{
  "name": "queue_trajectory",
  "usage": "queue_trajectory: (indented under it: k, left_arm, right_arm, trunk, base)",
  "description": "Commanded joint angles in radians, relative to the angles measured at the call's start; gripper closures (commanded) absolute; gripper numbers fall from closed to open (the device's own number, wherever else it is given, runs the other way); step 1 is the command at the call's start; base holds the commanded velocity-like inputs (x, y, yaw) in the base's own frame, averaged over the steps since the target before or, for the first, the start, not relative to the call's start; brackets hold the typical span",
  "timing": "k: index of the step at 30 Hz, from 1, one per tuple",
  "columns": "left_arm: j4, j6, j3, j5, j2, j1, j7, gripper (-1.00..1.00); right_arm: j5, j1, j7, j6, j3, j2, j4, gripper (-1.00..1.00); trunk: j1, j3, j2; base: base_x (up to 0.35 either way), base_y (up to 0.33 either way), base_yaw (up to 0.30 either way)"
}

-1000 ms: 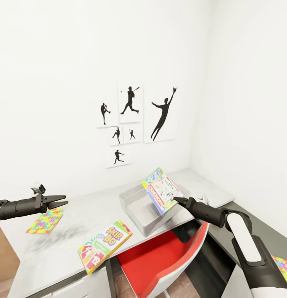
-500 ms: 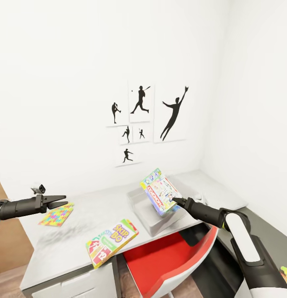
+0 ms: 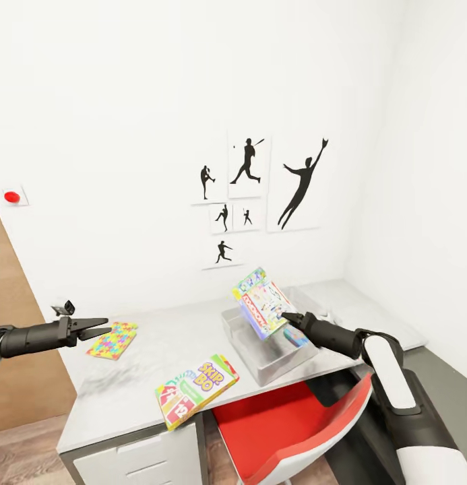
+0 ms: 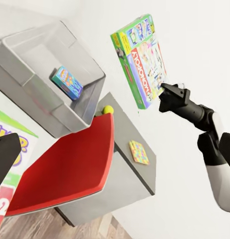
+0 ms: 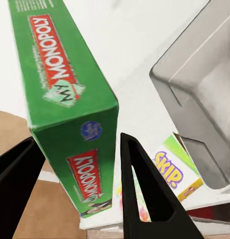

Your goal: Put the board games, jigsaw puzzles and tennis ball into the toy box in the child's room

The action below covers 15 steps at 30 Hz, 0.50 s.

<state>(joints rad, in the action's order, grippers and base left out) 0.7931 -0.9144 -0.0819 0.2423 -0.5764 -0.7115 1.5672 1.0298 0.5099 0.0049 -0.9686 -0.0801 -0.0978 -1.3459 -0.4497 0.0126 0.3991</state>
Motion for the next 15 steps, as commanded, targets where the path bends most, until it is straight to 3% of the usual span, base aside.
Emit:
queue_trajectory:
  k: [1,3,7,11,15]
  left_arm:
    - [0.000,-0.011,0.000,0.000,0.000,0.000,0.004,-1.00]
    - [0.000,-0.011,0.001,0.000,0.001,0.000,0.004,-1.00]
    - [0.000,-0.011,0.002,-0.001,0.002,0.000,0.004,-1.00]
    - [0.000,-0.010,0.003,-0.001,0.003,0.000,0.004,-1.00]
    - [0.000,-0.010,0.003,-0.003,0.009,0.000,0.004,-1.00]
  right_arm:
    - [0.006,0.019,-0.012,-0.005,-0.006,0.001,0.016,1.00]
    - [0.008,0.088,-0.065,-0.010,-0.029,0.002,0.103,1.00]
    - [0.009,0.173,-0.128,-0.015,-0.060,0.000,0.268,1.00]
    - [0.008,0.203,-0.144,-0.016,-0.088,-0.007,0.371,1.00]
    - [0.003,0.222,-0.149,-0.017,-0.089,-0.001,0.401,1.00]
  trunk:
    - [0.000,-0.001,0.001]
    - [0.000,-0.001,0.001]
    - [0.000,-0.001,0.001]
    - [0.000,-0.001,0.001]
    - [0.000,-0.001,0.001]
  base:
    - [0.000,0.000,0.010]
    - [0.000,0.000,0.005]
    - [0.000,0.000,0.002]
    - [0.000,0.000,0.000]
    - [0.000,0.000,0.000]
